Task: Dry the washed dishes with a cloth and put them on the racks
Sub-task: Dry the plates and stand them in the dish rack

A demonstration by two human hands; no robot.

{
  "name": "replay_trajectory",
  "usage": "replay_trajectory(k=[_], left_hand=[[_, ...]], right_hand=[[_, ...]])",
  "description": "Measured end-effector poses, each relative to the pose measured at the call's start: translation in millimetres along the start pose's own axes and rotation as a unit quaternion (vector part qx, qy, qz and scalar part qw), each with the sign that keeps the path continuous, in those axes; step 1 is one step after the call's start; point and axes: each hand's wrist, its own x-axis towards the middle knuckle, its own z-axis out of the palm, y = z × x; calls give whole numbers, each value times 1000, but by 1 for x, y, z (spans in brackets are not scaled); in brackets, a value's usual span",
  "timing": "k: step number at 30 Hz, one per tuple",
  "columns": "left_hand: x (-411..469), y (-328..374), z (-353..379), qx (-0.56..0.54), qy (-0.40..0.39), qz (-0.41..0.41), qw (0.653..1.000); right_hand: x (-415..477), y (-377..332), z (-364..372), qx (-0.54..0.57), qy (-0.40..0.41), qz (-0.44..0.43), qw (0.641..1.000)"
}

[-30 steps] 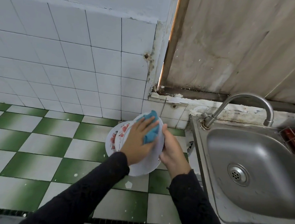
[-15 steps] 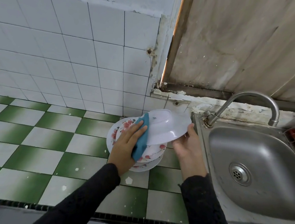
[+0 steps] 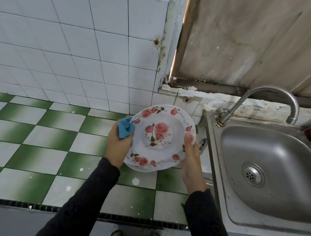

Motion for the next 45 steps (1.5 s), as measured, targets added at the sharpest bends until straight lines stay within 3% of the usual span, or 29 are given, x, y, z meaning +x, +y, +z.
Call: replay_trajectory(k=[4, 8, 14, 16, 18, 23, 27, 32, 34, 37, 39, 42, 45], left_hand=[[-6, -1, -9, -48, 2, -59, 997], [-7, -8, -16, -61, 15, -79, 995], [-4, -23, -7, 70, 52, 7, 996], [-6, -40, -3, 213, 53, 42, 975], [-14, -54, 2, 361, 46, 67, 929], [-40, -57, 17, 451, -22, 83, 888], [-52, -57, 31, 555, -98, 89, 821], [-45, -51, 55, 471, -276, 79, 834], [-22, -49, 55, 503, -302, 127, 800], [18, -50, 38, 592, -297, 159, 732], [35, -53, 21, 624, -282, 144, 714], [30, -57, 6, 647, -270, 131, 701], [3, -64, 5, 624, -269, 89, 728]], right_hand=[[-2, 7, -10, 60, -6, 1, 998], [0, 3, -22, 118, -52, 75, 989], [-8, 13, -18, 147, -80, 126, 978], [-10, 13, -8, 192, -77, 120, 971], [-10, 11, -1, 232, -65, 114, 964], [-8, 7, -1, 246, -37, 84, 965], [-8, 6, 3, 261, -44, 77, 961], [-16, 13, 22, 227, -59, 125, 964], [-19, 15, 24, 238, -65, 136, 959], [-18, 13, 20, 242, -74, 131, 959], [-15, 12, 17, 221, -75, 115, 966], [-13, 14, 13, 206, -73, 98, 971], [-11, 19, 9, 214, -60, 84, 971]])
